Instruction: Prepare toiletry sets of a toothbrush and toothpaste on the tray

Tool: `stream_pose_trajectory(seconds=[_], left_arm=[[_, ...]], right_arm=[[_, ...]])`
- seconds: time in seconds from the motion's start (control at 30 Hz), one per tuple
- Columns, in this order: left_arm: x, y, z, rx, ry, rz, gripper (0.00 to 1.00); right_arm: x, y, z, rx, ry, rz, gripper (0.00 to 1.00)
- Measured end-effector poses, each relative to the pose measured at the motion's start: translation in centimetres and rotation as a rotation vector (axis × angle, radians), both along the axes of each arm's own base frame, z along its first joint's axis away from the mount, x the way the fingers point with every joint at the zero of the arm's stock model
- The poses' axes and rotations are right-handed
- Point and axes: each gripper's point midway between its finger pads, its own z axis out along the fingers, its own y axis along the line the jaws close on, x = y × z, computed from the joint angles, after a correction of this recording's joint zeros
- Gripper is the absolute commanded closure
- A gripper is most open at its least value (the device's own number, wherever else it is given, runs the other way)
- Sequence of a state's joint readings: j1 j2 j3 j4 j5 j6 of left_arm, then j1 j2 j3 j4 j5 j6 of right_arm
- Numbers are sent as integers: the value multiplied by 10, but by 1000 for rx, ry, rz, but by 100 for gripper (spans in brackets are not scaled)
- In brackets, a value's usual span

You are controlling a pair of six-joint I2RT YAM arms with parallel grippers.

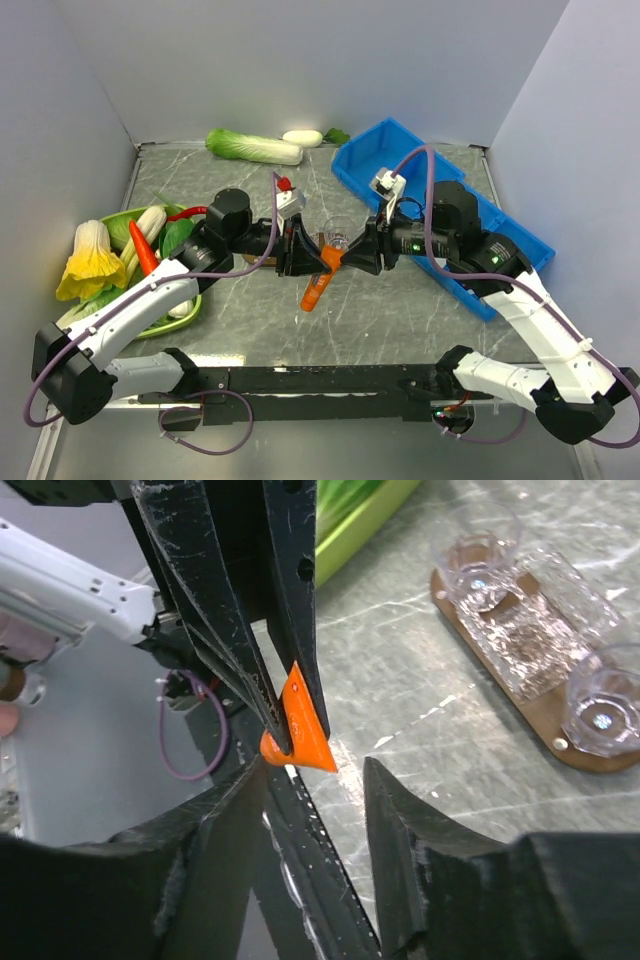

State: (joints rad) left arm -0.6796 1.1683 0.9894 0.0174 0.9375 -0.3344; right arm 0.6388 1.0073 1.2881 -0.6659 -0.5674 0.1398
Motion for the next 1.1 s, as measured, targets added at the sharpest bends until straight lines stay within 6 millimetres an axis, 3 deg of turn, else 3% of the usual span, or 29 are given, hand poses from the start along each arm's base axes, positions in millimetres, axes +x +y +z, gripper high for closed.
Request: stream_pose_trajectory(seconds=[0.53,0.77,0.97,1.1], left_arm=[[-9,2,3,-9,1,-47,99],[-11,2,2,-9,5,-61,99],[-13,3,2,-11,6,-72,99],[-15,3,2,-11,8,-79,90]], right_arm=[[-7,17,-5,45,44,102,78],[-8,21,-8,57,61,127,82],[-11,22,-6,65,62,145,98],[-13,23,-6,70,64,158,100]])
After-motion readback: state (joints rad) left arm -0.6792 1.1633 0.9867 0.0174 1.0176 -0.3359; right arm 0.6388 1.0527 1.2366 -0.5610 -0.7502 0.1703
